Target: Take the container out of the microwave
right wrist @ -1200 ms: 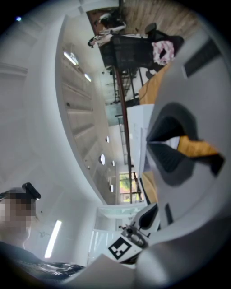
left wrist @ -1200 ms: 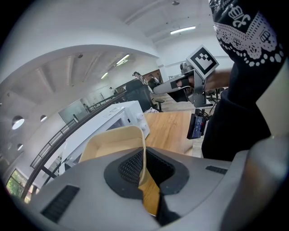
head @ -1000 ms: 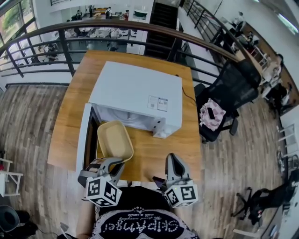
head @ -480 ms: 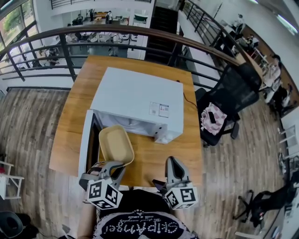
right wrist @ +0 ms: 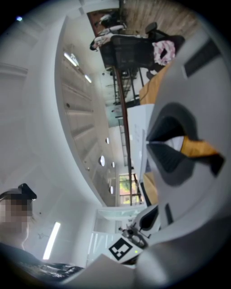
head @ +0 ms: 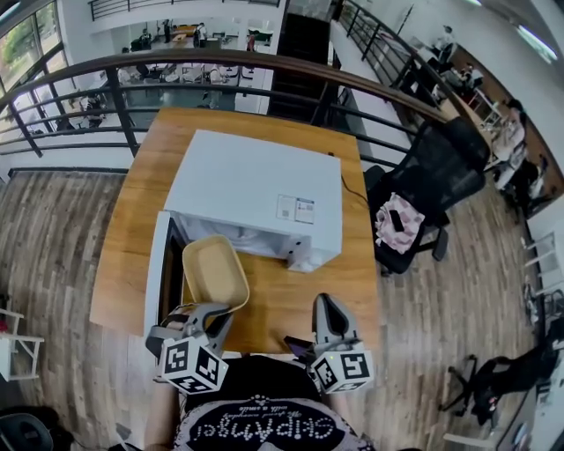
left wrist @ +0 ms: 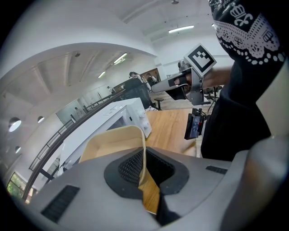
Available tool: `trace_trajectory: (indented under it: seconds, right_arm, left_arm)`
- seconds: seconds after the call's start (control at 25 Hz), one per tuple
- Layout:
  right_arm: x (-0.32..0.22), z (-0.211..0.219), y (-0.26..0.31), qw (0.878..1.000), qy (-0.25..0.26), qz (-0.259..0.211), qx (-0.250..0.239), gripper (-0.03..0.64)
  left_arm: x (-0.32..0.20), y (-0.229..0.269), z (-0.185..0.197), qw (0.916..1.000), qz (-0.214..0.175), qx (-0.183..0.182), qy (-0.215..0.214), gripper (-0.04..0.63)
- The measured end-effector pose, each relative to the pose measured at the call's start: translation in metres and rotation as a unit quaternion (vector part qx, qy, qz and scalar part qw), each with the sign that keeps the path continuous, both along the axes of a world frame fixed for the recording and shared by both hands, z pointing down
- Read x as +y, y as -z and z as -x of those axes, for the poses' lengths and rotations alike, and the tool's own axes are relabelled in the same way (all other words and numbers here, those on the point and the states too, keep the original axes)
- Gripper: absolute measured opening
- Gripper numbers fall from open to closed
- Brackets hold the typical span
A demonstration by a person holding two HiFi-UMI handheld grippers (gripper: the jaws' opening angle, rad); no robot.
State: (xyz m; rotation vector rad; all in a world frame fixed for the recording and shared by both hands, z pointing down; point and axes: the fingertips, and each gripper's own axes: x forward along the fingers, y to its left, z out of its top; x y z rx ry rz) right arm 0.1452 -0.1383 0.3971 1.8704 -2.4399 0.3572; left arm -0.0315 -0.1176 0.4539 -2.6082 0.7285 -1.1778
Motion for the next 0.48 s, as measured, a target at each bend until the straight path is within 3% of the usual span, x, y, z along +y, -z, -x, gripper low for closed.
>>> trace_trajectory:
  seconds: [0.24,0.48]
  right_arm:
    - [-0.011,-0.014,0.009,1.0,-0.012,-0.02,0.011,0.04]
    - [-0.003,-0.03,0.005,0.999,-0.03,-0.011,0.015,0.04]
  left_arm:
    - [-0.011,0.007,-0.004,0.9998,-0.017,0.005,-0.003,0.041]
    - [-0.004,0.002,-0.008,0.9999,-0.002,0.004,-0.01,0.041]
